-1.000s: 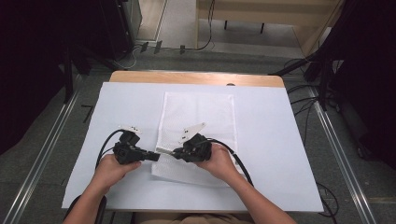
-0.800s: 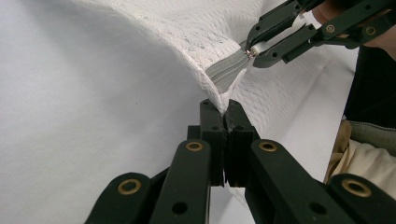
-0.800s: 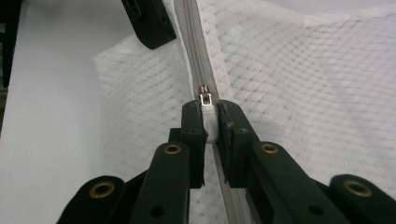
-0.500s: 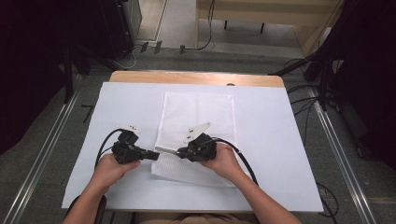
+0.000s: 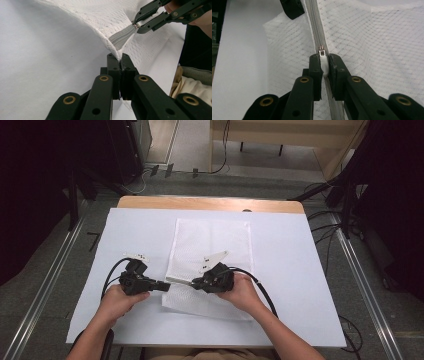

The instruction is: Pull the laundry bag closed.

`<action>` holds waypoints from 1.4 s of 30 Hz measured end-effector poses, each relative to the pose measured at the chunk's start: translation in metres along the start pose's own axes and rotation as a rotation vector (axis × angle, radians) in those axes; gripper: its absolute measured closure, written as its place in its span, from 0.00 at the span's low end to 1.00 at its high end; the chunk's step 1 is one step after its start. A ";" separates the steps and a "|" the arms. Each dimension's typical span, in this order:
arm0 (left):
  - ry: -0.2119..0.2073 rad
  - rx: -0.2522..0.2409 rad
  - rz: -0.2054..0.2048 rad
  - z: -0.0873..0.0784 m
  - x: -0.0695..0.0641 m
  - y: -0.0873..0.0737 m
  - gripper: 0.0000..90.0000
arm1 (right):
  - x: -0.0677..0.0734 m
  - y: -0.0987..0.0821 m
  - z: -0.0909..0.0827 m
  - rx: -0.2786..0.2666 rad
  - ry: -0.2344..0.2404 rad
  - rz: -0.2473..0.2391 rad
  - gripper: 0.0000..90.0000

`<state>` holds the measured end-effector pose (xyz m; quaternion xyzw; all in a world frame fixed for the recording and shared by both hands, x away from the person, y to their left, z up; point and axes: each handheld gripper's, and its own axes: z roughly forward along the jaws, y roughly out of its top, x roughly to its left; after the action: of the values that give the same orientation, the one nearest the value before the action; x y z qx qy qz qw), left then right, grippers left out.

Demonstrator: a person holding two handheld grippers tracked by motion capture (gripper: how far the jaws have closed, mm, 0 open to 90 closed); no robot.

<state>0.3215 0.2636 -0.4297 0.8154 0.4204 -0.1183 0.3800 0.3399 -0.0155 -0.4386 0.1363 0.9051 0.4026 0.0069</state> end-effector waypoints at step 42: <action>0.015 -0.018 0.016 -0.002 -0.002 0.000 0.99 | -0.010 -0.021 -0.029 0.009 -0.003 0.000 0.92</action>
<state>0.3201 0.2640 -0.4277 0.8161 0.4178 -0.1056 0.3852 0.3409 -0.0525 -0.4354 0.1368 0.9070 0.3981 0.0080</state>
